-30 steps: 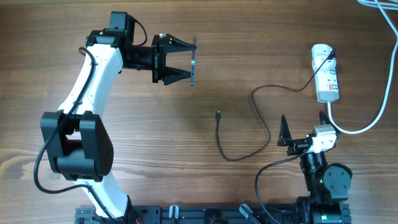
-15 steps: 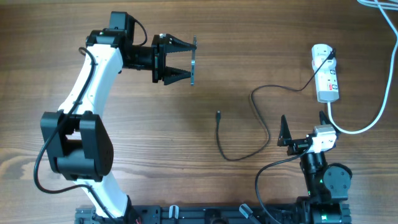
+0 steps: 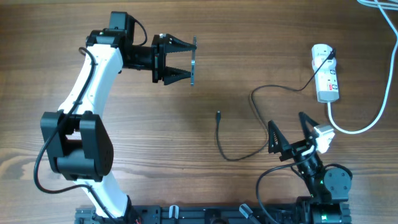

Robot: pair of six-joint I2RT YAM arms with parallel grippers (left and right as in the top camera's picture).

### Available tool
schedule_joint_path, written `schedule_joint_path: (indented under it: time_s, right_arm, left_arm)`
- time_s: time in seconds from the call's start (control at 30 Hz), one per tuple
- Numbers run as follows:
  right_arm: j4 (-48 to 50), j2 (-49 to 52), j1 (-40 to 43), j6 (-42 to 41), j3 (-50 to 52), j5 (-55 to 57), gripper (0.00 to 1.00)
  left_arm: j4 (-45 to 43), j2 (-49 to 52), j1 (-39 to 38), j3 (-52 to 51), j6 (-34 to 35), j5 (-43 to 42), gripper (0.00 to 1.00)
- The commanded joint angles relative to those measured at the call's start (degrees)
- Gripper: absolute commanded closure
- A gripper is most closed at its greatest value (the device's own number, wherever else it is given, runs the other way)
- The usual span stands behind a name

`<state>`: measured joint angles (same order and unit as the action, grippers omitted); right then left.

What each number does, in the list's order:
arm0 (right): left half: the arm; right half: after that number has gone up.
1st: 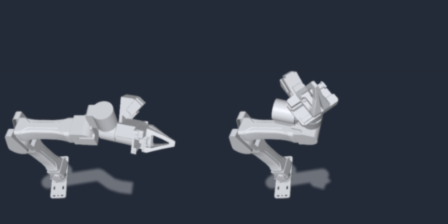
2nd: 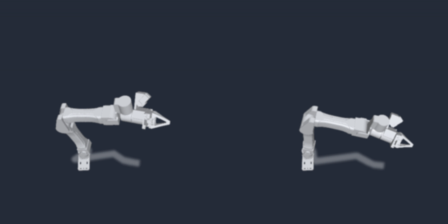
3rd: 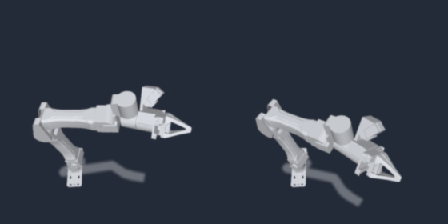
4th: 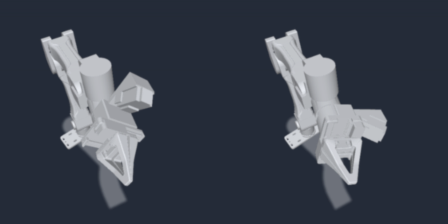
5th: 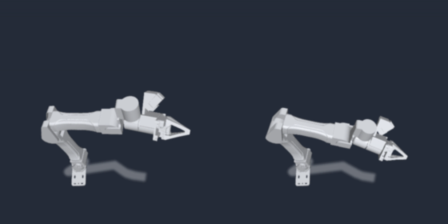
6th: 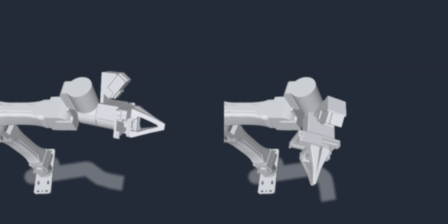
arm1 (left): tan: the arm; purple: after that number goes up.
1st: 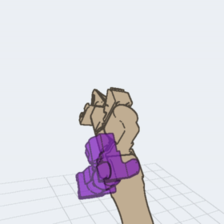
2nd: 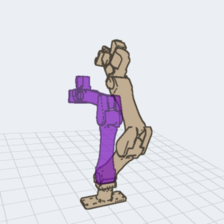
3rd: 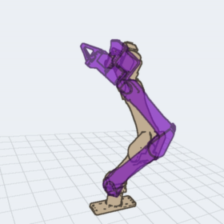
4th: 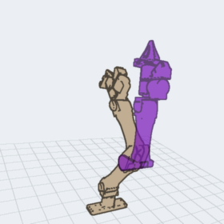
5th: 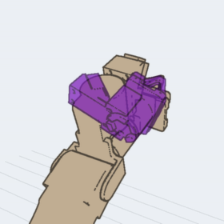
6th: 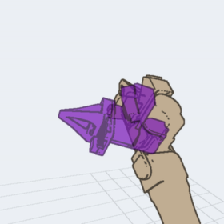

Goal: Plug charger to phone and switch on socket

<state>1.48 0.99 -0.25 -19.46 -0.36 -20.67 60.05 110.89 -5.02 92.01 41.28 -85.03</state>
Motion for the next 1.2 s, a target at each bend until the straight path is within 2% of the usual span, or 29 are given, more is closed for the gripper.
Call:
schedule_joint_path:
  time_s: [0.0,0.1,0.17,0.27,0.33,0.4,0.53,0.63,0.73,0.83,0.9,0.93,0.97,1.0,1.07,1.17]
  right_arm:
    - [0.39,-0.39,-0.22,-34.67,0.07,-4.0,0.0]
    - [1.55,-0.42,-0.22,-55.06,0.04,-2.34,0.0]
    - [6.88,-0.39,-0.22,-54.95,0.04,-5.57,0.0]
    - [23.5,-0.39,-0.22,-50.05,-0.42,-8.7,0.0]
    - [25.77,-0.35,-0.22,-47.91,-2.56,-9.05,0.0]
    - [21.99,0.31,-0.22,-44.26,-6.99,-9.68,0.0]
    - [4.04,5.46,-0.22,-29.24,-21.03,-11.02,0.0]
    - [-14.01,13.55,-0.22,-17.11,-34.86,-10.78,0.0]
    - [-35.17,26.27,-0.22,-7.28,-51.1,-8.07,0.0]
    - [-45.35,35.63,-0.22,-5.33,-60.22,-9.09,0.0]
    - [-47.6,39.17,-0.22,-6.78,-62.4,-9.92,0.0]
    - [-48.89,41.44,-0.22,-10.1,-63.08,-12.09,0.0]
    - [-48.98,43.28,-0.24,-10.67,-62.99,-16.59,0.07]
    - [-48.3,44.5,-0.24,-8.81,-62.95,-20.52,0.14]
    - [-45.79,47.5,-0.79,-2.25,-62.97,-31.47,0.16]
    - [-47.17,50.64,-3.5,-4.09,-63.58,-29.66,0.16]
  left_arm:
    - [0.02,-2.01,-0.02,1.55,0.13,-3.04,0.38]
    - [0.02,-2.01,-0.02,1.55,0.13,-3.02,0.38]
    - [0.02,-2.01,-0.02,1.55,0.11,-3.02,0.38]
    - [0.02,-2.01,-0.15,1.55,-0.13,-3.02,0.38]
    - [0.02,-2.01,-0.5,1.55,-0.09,-3.02,0.38]
    - [0.02,-2.01,-1.03,1.55,-0.09,-3.02,0.38]
    - [0.02,-2.01,-2.21,1.55,-0.09,-2.95,0.38]
    - [0.02,-2.01,-2.62,1.55,-0.04,-1.75,0.38]
    - [0.0,-2.01,-2.6,1.55,0.22,0.02,0.38]
    - [0.0,-2.01,-2.6,1.55,1.77,1.99,0.37]
    - [0.0,-2.01,-2.6,1.55,2.78,3.8,0.37]
    - [0.0,-2.01,-2.6,1.55,2.91,4.42,0.37]
    - [0.0,-2.01,-2.6,1.55,2.93,4.81,0.37]
    - [0.0,-2.01,-2.6,1.55,2.93,4.79,0.37]
    - [0.0,-2.01,-2.6,1.55,2.93,4.79,0.37]
    - [0.0,-2.01,-2.6,1.55,2.93,4.79,0.37]
